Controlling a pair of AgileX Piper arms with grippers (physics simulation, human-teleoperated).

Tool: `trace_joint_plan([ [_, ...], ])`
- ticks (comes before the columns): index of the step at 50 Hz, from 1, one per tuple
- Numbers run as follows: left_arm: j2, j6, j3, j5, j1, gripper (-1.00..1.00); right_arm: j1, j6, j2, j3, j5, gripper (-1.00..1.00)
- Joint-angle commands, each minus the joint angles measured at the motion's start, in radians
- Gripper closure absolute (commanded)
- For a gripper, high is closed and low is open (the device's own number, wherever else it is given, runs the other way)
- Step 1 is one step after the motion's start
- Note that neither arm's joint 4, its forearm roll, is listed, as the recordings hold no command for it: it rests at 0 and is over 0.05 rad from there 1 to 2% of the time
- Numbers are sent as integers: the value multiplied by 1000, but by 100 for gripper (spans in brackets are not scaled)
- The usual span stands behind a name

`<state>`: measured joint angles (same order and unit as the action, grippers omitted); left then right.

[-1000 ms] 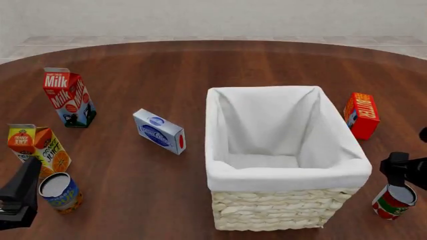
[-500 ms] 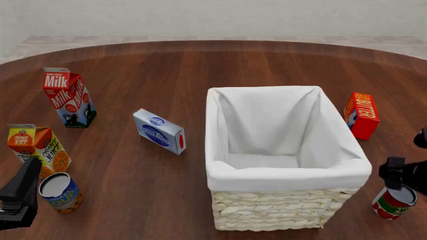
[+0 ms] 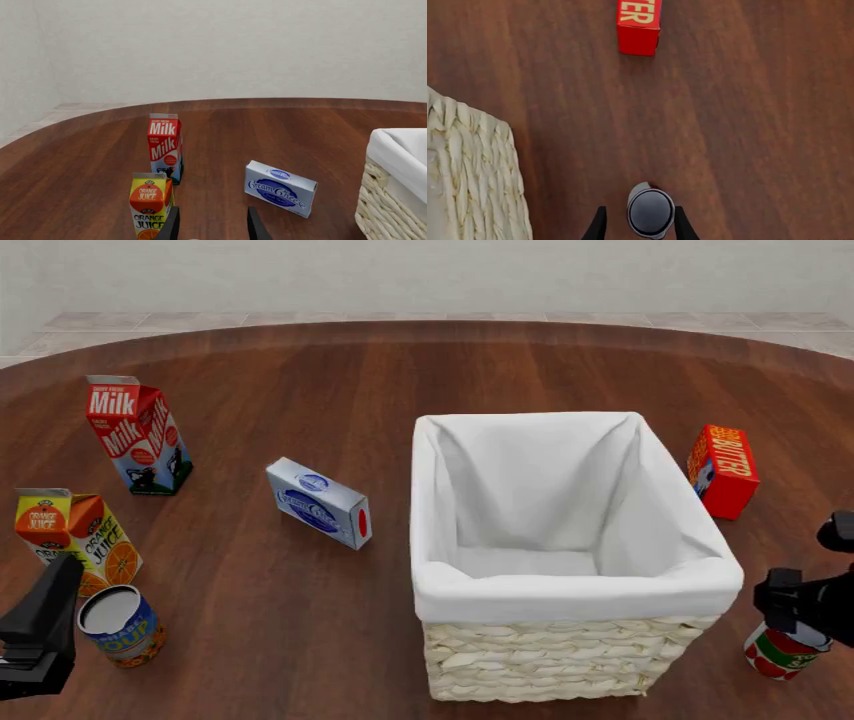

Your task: Pick up the tomato sauce, and put it in the basket.

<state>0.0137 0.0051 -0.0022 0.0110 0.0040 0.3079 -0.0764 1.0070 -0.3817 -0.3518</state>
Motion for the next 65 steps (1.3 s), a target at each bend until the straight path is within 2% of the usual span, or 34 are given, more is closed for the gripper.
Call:
trace_joint_plan([
  [1,0,0,0,0,0,-100,16,-16,32,16,32,-100],
  [18,0,0,0,0,0,-100,57,-48,101,31,92,-100],
  [27,0,0,0,0,0,-100,61,-50,116,33,102,-100],
  [29,0,0,0,0,0,-100,50,-34,114,41,106,-100],
  [65,0,0,0,0,0,-100,71,-74,196,78,166,-100],
])
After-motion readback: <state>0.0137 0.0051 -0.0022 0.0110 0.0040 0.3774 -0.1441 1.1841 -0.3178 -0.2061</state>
